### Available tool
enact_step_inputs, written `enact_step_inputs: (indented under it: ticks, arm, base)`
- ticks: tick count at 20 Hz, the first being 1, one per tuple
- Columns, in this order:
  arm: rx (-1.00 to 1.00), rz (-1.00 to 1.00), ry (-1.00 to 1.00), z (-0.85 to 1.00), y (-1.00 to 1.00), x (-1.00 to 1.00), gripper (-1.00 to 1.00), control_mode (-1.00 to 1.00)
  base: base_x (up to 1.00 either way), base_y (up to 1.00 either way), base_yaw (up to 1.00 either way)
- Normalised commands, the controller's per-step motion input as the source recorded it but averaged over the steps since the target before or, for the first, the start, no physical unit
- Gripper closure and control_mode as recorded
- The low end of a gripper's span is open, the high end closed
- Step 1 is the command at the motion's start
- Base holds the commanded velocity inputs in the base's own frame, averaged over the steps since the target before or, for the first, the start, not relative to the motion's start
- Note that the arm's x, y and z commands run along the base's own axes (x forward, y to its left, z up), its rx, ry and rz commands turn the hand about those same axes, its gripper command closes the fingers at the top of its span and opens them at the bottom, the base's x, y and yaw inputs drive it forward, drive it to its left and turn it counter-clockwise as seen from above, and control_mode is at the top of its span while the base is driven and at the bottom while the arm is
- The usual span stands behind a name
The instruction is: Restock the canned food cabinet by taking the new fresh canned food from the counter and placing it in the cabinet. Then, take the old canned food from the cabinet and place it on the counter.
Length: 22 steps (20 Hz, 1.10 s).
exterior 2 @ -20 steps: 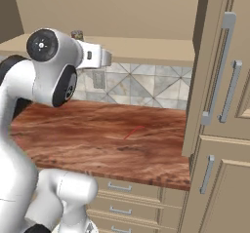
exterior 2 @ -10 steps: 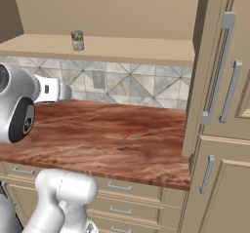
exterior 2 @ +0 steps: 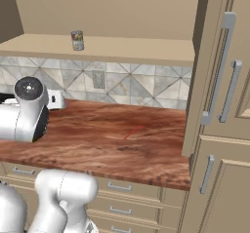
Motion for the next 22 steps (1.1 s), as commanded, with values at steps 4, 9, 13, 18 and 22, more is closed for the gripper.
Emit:
enact_step_inputs:
  ticks: [4, 9, 13, 18, 22]
  arm:
    - [0.01, 0.35, 0.19, -0.64, 0.19, 0.87, 1.00, -1.00]
    - [0.00, 0.24, 0.18, -0.57, 0.47, 0.72, 1.00, -1.00]
    - [0.00, 0.19, 0.11, -0.61, 0.52, 0.55, 1.00, -1.00]
    - [0.00, 0.16, 0.02, -0.48, 0.36, 0.65, 1.00, -1.00]
    - [0.00, 0.18, 0.00, -0.67, 0.25, 0.39, 1.00, -1.00]
  base:
    - [0.00, 0.00, 0.00]
    - [0.00, 0.00, 0.00]
    - [0.00, 0.00, 0.00]
    - [0.00, 0.00, 0.00]
    - [0.00, 0.00, 0.00]
